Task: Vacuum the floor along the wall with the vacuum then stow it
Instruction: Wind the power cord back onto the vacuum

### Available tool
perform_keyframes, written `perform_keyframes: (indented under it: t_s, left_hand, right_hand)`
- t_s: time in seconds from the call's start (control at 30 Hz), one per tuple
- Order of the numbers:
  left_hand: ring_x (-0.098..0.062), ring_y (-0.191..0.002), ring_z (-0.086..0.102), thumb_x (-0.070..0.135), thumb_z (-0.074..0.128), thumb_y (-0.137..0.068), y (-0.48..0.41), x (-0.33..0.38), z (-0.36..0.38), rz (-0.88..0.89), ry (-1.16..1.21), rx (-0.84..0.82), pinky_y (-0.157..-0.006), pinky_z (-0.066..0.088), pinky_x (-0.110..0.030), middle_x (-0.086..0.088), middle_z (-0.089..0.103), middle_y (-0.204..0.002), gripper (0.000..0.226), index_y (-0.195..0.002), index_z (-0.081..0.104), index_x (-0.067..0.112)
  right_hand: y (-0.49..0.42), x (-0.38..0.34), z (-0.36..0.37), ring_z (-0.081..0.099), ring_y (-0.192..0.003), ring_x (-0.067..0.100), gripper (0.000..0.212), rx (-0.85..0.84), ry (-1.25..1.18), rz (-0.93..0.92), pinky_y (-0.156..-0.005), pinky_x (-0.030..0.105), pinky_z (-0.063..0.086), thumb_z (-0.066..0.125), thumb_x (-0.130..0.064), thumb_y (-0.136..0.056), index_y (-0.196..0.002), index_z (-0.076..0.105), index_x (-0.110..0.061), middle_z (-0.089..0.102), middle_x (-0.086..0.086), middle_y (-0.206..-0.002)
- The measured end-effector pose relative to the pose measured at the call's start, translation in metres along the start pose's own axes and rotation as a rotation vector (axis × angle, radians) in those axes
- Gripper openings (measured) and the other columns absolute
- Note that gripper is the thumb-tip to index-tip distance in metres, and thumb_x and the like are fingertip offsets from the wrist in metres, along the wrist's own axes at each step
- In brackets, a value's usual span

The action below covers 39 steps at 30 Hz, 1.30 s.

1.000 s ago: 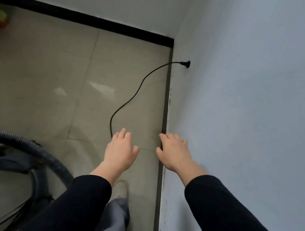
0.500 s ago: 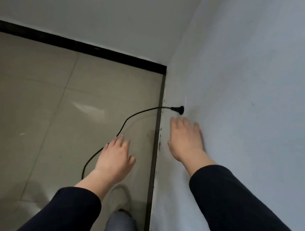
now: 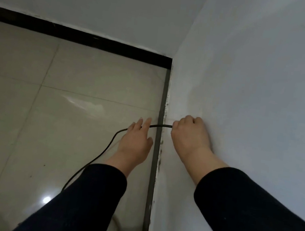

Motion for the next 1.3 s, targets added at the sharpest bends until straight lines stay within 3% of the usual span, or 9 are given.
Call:
perform_keyframes:
  t_s: [0.07,0.17,0.37,0.53,0.67,0.77,0.87,1.0,1.3]
  left_hand:
    - [-0.033,-0.121,0.049,0.025,0.036,-0.104,-0.008,0.002,-0.012,-0.007,-0.041,0.079,-0.082,0.038,-0.036,-0.016,0.054,-0.134,0.030,-0.127,0.050,0.012]
    - [-0.039,-0.093,0.058,0.025,0.035,-0.104,0.001,0.004,-0.030,0.040,-0.094,0.183,-0.063,0.030,-0.034,-0.018,0.064,-0.104,0.022,-0.104,0.051,0.009]
    - [-0.037,-0.078,0.056,0.021,0.040,-0.102,0.049,-0.065,-0.085,-0.059,0.060,0.312,-0.061,0.033,-0.038,-0.018,0.065,-0.085,0.021,-0.095,0.054,0.006]
    - [-0.035,-0.079,0.057,0.026,0.050,-0.099,0.138,-0.130,-0.095,-0.106,0.108,0.210,-0.060,0.035,-0.038,-0.011,0.064,-0.080,0.024,-0.088,0.056,0.006]
    - [-0.032,-0.085,0.062,0.026,0.052,-0.098,0.232,-0.170,-0.077,-0.159,0.196,0.195,-0.071,0.043,-0.038,-0.012,0.068,-0.085,0.023,-0.090,0.061,0.007]
    - [-0.025,-0.091,0.063,0.028,0.052,-0.099,0.313,-0.201,-0.041,-0.222,0.298,0.165,-0.078,0.046,-0.035,-0.007,0.070,-0.091,0.022,-0.094,0.066,0.011]
    - [-0.020,-0.086,0.065,0.023,0.050,-0.100,0.394,-0.211,-0.005,-0.262,0.620,0.149,-0.075,0.049,-0.032,-0.007,0.071,-0.090,0.022,-0.087,0.065,0.014]
    - [-0.013,-0.081,0.068,0.020,0.045,-0.103,0.488,-0.212,0.024,-0.373,1.116,0.146,-0.076,0.052,-0.022,0.001,0.070,-0.087,0.020,-0.088,0.056,0.015]
    - [-0.010,-0.070,0.069,0.020,0.045,-0.103,0.644,-0.229,0.109,-0.418,1.114,-0.013,-0.065,0.054,-0.020,-0.003,0.071,-0.084,0.022,-0.084,0.056,0.015]
  right_hand:
    - [-0.003,-0.001,-0.006,0.053,-0.109,0.030,0.030,-0.008,0.002,0.017,-0.095,0.042,0.043,0.039,-0.009,-0.097,-0.125,0.047,-0.001,0.056,0.015,-0.121]
    - [-0.001,0.003,-0.008,0.055,-0.106,0.030,0.030,-0.062,-0.054,0.066,-0.093,0.044,0.046,0.041,-0.006,-0.096,-0.125,0.048,-0.002,0.056,0.015,-0.120]
    - [-0.001,-0.037,-0.065,0.045,-0.123,0.036,0.055,0.007,-0.455,0.055,-0.100,0.069,0.033,0.050,0.002,-0.089,-0.141,0.035,-0.011,0.045,0.012,-0.135]
    - [0.052,-0.066,-0.106,0.057,-0.092,0.035,0.018,0.410,-0.802,0.101,-0.065,0.041,0.045,0.041,-0.008,-0.100,-0.116,0.048,-0.010,0.053,0.012,-0.109]
    - [0.137,-0.058,-0.110,0.055,-0.088,0.031,0.019,0.660,-1.248,0.370,-0.068,0.036,0.038,0.040,-0.018,-0.102,-0.108,0.054,-0.006,0.058,0.011,-0.100]
    - [0.199,-0.059,-0.098,0.059,-0.084,0.026,0.019,0.714,-1.681,0.612,-0.079,0.041,0.049,0.044,-0.025,-0.100,-0.094,0.058,-0.014,0.059,0.003,-0.089]
    - [0.248,-0.106,-0.095,0.065,-0.076,0.024,0.022,0.581,-2.067,0.618,-0.077,0.046,0.058,0.046,-0.027,-0.100,-0.078,0.048,-0.023,0.060,0.000,-0.079]
    - [0.307,-0.192,-0.078,0.068,-0.080,0.021,0.022,0.386,-1.996,0.554,-0.082,0.047,0.057,0.048,-0.027,-0.099,-0.077,0.048,-0.026,0.059,-0.007,-0.075]
    - [0.437,-0.375,0.051,0.065,-0.087,0.034,0.024,-0.012,-1.929,0.698,-0.086,0.052,0.054,0.046,-0.028,-0.099,-0.075,0.047,-0.023,0.062,0.006,-0.086]
Point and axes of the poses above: each hand's wrist, its own y-axis away from the middle knuckle, its own z-axis out of the palm, x = y × z, the point moved 10 cm from there along -y, towards the middle knuckle
